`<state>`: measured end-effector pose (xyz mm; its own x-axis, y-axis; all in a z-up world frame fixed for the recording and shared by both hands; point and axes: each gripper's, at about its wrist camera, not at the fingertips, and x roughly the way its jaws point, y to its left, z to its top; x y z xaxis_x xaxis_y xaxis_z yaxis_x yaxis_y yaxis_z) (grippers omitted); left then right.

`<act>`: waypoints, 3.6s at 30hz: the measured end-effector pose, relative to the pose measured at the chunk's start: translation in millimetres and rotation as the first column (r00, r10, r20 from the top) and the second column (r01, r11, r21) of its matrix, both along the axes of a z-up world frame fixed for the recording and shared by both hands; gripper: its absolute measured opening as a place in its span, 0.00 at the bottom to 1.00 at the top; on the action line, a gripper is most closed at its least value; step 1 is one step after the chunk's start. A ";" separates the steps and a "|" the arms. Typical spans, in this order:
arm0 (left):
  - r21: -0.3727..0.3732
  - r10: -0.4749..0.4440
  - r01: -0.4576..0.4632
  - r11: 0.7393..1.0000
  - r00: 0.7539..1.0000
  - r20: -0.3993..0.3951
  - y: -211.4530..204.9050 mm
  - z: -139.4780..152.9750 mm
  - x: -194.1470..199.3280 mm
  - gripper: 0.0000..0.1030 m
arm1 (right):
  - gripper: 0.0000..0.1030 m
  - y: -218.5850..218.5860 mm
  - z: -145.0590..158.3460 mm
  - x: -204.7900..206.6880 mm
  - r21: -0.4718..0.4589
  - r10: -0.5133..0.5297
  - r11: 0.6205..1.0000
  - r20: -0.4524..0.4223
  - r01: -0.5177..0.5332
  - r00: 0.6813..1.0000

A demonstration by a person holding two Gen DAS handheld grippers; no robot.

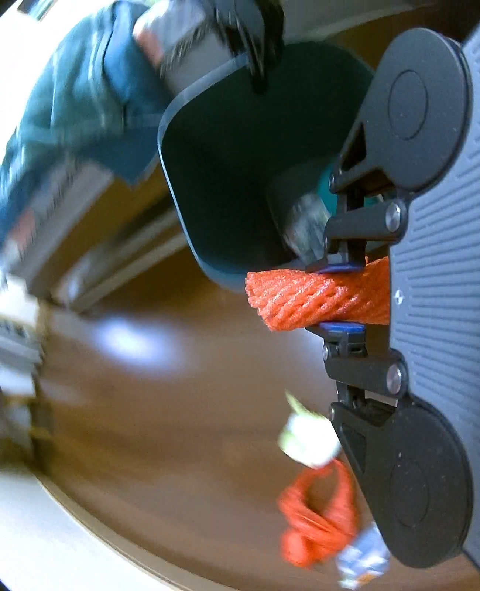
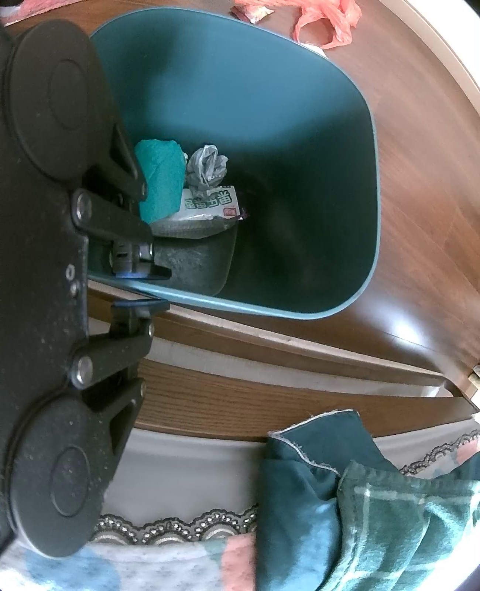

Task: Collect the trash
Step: 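Carry the foam net into the teal bin and open the left gripper, then lower the left gripper onto the red snack bag and grasp it, then carry the snack bag into the teal bin and open the left gripper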

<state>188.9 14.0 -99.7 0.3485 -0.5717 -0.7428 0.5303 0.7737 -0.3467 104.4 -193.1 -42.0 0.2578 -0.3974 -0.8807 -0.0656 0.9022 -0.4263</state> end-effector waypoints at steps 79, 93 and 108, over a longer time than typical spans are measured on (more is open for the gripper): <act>0.354 0.396 -0.301 0.886 0.887 -0.237 117.5 -218.7 59.8 0.79 | 0.09 -5.1 -6.4 10.9 0.027 -0.065 0.998 0.017 0.064 0.998; 0.393 0.431 -0.309 0.866 0.860 -0.272 124.2 -253.5 51.9 0.43 | 0.09 -6.7 -9.3 11.8 0.021 -0.076 0.997 0.015 0.076 0.997; 0.217 0.382 -0.340 0.915 0.903 -0.196 125.4 -165.3 48.8 0.25 | 0.04 -11.0 -13.9 14.4 -0.008 -0.104 0.995 0.036 0.104 0.994</act>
